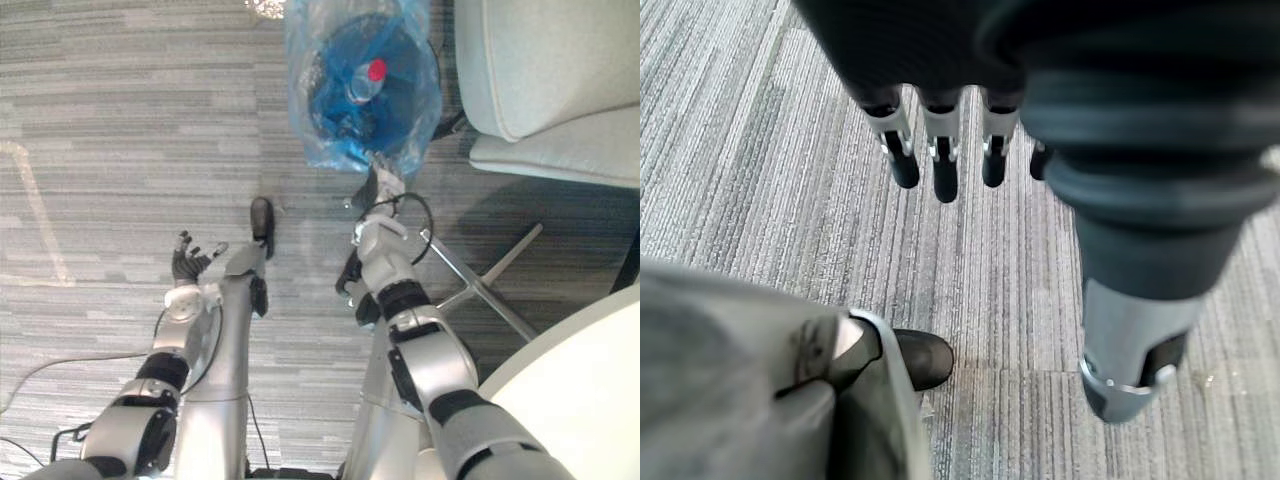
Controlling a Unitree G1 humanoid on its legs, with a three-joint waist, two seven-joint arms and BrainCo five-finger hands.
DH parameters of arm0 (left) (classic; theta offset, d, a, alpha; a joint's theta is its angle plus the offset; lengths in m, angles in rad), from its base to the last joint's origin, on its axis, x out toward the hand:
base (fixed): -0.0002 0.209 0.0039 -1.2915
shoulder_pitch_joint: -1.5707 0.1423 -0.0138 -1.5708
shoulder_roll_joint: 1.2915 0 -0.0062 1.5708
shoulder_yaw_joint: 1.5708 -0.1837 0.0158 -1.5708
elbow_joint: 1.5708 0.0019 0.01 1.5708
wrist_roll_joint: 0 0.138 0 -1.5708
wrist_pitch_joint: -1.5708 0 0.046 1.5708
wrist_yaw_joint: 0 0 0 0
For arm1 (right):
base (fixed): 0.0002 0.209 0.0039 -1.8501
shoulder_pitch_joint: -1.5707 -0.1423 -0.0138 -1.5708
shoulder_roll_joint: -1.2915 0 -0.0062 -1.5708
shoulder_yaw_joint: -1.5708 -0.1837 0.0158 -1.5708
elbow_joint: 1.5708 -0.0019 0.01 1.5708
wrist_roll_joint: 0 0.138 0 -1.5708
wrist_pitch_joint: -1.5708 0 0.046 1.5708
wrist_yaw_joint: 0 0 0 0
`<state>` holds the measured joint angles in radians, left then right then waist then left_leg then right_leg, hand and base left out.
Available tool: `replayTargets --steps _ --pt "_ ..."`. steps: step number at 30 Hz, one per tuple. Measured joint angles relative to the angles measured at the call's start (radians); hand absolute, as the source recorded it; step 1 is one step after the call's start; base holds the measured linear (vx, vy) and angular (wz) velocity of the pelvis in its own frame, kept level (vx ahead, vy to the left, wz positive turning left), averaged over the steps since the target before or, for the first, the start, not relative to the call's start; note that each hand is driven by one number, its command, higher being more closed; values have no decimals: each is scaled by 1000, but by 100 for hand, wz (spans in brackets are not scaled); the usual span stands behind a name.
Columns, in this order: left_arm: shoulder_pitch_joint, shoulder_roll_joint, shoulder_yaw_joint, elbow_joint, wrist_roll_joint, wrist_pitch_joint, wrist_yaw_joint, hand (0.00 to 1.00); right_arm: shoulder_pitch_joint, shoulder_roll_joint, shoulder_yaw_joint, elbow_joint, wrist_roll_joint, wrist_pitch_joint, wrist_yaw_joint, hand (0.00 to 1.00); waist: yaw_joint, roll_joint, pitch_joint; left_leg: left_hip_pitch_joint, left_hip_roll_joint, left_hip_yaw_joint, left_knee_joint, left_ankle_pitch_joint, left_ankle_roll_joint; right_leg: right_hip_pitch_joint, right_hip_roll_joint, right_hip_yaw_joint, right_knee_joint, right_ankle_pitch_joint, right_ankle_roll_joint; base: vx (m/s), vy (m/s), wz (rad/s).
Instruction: Gather rubbish on tea table into small bin, then transfer packed bag to large trash can.
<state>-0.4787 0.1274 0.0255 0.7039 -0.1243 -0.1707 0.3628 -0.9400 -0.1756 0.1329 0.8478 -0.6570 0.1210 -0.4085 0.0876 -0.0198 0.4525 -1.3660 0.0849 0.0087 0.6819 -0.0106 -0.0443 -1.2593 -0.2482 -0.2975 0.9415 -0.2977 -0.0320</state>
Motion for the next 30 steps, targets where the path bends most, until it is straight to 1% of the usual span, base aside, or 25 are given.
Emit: replayTargets --steps 1,2,8,12,17,20,21,23,26,27,28,30 --pt "2 1 -16 -2 4 -10 2 0 -1 -5 0 2 6 -4 2 100 3 0 -2 0 -2 -2 0 0 0 0 -2 -1 4 -1 0 -51 -2 9" --pt "2 1 -26 -2 5 -10 4 0 0 -17 1 3 6 -7 7 100 6 0 -2 2 -5 -3 0 0 -1 0 -6 0 11 -4 -1 -52 -2 10" --pt "3 2 -36 -2 5 -8 -2 0 23 -25 5 -6 31 -8 -4 100 12 0 -3 7 -6 -2 2 -1 -5 3 -10 -1 20 -6 -1 -54 2 3" --pt "3 2 -36 -1 5 6 -17 0 48 -28 -10 -13 38 -8 -7 100 15 0 -7 10 -6 -2 3 3 0 6 -10 -1 20 -6 -1 -50 7 0" --pt "3 -1 -35 16 5 14 -18 0 91 -27 -11 -72 49 -8 -12 100 17 0 -12 30 -3 -3 3 7 2 29 -6 -2 15 -6 -1 -56 5 -1" --pt "35 -14 -13 26 6 24 -22 0 123 -23 -11 -98 50 -10 -23 100 17 0 -35 43 0 -3 1 2 -4 42 -2 -2 6 -6 -1 -62 2 -3" --pt "44 -32 22 27 7 29 -22 0 129 -22 -11 -110 64 -13 -25 100 19 1 -44 43 5 0 -1 1 -7 43 3 -1 0 -6 -1 -70 2 -6" --pt "42 -34 39 40 10 30 -18 0 137 -20 -10 -133 73 -16 -25 100 19 1 -44 53 11 3 -3 5 -4 53 6 -4 -2 -6 -1 -53 -3 -1" --pt "42 -38 42 87 37 35 -18 0 169 -12 -1 -142 90 -16 -25 100 19 0 -44 109 14 3 -24 14 -4 109 12 -8 -22 -3 -4 -40 -12 1" --pt "43 -39 44 95 45 44 -18 0 184 4 1 -162 94 -16 -26 100 19 0 -44 124 16 5 -33 17 -10 126 16 -9 -34 0 -5 -28 -2 -5" --pt "45 -39 43 104 47 57 -18 0 211 13 6 -201 112 -19 -27 100 18 0 -44 157 19 9 -57 21 -8 156 20 -13 -56 7 -6 -22 0 -7" --pt "59 -43 42 118 56 70 -19 0 237 20 34 -224 113 -31 -27 100 17 -1 -44 211 24 15 -85 23 -8 206 25 -16 -85 18 -8 -13 -4 -9"
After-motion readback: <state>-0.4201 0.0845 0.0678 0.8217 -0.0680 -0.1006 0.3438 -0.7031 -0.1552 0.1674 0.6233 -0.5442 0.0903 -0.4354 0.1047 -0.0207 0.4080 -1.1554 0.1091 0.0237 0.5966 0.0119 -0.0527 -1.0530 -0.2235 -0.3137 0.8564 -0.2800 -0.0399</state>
